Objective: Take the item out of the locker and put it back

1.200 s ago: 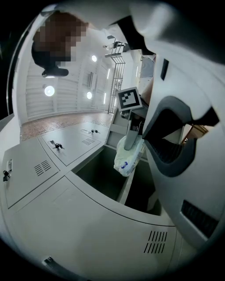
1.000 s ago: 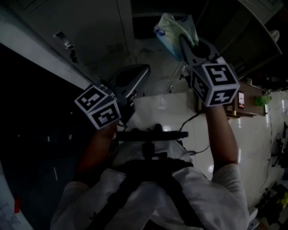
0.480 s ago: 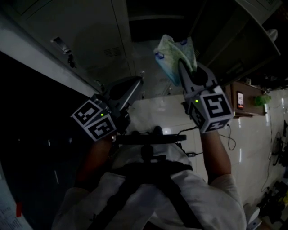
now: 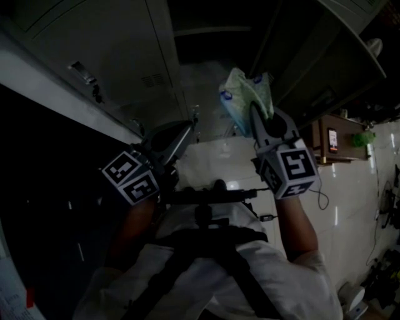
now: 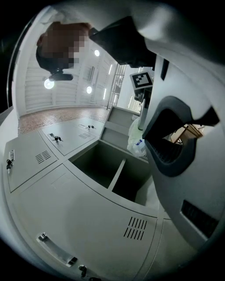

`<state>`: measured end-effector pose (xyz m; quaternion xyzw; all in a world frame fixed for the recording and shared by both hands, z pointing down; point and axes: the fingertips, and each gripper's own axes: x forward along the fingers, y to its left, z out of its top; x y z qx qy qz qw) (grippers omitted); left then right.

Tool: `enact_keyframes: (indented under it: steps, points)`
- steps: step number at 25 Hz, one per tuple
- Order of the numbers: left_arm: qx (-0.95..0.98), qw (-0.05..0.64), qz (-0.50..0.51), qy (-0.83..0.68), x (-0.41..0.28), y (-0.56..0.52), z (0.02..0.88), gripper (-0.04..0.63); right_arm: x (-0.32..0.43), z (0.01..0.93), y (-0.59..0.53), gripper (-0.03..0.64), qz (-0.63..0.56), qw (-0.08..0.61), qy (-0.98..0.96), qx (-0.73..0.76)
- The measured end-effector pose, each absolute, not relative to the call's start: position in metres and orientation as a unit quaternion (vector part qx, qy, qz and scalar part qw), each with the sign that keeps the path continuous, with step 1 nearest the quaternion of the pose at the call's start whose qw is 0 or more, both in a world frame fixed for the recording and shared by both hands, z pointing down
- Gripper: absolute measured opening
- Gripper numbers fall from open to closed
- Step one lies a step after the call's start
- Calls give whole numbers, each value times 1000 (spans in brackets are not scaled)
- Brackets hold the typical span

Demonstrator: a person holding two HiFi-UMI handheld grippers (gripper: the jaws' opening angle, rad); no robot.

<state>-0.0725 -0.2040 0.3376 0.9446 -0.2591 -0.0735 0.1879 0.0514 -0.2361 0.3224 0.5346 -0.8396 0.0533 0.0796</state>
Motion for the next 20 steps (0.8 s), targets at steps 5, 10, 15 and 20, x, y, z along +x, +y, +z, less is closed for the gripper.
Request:
enact_keyframes:
  steps: [5,10,15,20]
  points:
    - [947,187,-68,-252,-71,-200,341,3,52,330,-230,20,63,78,-839,535]
    - [948,191,-69,-246,-70,-193,345,3,51,335,-220,20,65,77,-839,535]
    - [954,195,-63,-219,-61,-180,353,3,53,347,-209,20,66,77,-840,533]
    - [959,209,-49,-187,-52,-164,361,3,58,360,-200,20,74,76,-836,538]
